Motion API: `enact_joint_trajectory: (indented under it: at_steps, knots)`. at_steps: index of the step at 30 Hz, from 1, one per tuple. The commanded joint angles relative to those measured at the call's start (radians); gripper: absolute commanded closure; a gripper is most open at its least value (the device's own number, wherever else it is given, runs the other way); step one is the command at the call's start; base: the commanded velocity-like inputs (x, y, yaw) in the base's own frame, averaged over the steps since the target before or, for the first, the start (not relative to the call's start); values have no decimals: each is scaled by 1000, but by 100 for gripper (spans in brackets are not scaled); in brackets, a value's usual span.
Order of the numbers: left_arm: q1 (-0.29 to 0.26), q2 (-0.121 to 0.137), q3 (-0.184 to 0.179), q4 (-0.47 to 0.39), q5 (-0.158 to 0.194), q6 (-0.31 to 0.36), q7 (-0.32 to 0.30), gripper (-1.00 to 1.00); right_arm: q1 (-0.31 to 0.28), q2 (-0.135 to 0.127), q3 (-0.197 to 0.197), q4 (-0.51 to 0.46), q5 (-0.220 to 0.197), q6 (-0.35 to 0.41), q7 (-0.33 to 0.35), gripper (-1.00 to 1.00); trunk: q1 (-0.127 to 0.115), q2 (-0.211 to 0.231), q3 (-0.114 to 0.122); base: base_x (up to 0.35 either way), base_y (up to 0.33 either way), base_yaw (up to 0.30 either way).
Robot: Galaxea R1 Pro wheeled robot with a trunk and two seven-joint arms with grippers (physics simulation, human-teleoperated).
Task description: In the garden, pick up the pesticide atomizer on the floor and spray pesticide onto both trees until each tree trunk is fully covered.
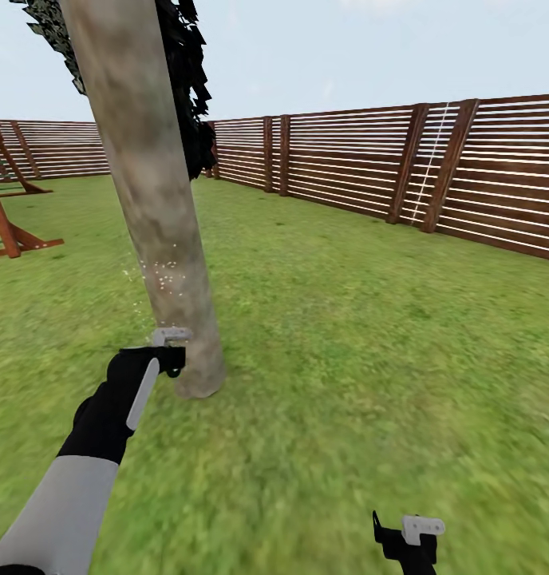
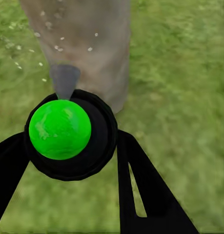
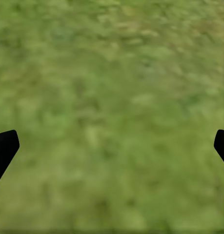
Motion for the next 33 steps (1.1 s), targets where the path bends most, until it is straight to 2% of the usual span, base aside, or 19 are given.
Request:
enact_joint_trajectory:
  at_steps: [1, 5, 9, 12, 20, 26, 28, 31, 33]
  knots:
    - [0, 3, 1, 20, -1, -1, 0, 100, 0, 0, 0, 0, 0, 0, 0, -100, 0, 0, 0, 0, 0, 0]
    - [1, 11, 6, 100, -5, -14, 1, 100, 0, 0, 0, 0, 0, 0, 0, -100, 0, 0, 0, 0, 0, 0]
    - [24, 12, 7, 140, -7, -90, 2, 100, 0, 0, 0, 0, 0, 0, 0, -100, 0, 0, 0, 34, 0, 0]
    - [27, 16, 8, 142, -9, -101, 2, 100, 0, 0, 0, 0, 0, 0, 0, -100, 0, 0, 0, 82, 0, 0]
    - [34, 63, 10, 142, -3, -103, 2, 100, -1, 0, 0, 0, 1, 0, 0, -100, 0, 0, 0, 10, 0, 0]
    - [71, 68, 12, 140, -11, -104, 7, 100, 0, 0, 0, 0, 1, 0, 0, -100, 0, 0, 0, 0, 0, 0]
    - [82, 70, 25, 131, -11, -105, 9, 100, 0, 0, 0, 0, 1, 0, 0, -100, 0, 0, 0, 0, 0, 0]
    - [107, 75, 32, 132, -16, -168, 12, 100, 0, 0, 0, 0, 1, 0, 0, -100, 0, 0, 0, 0, 0, 0]
    - [112, 75, 30, 137, -15, -178, 10, 100, -1, 0, 0, 0, 1, 0, 0, -100, 0, 0, 0, 0, 0, 0]
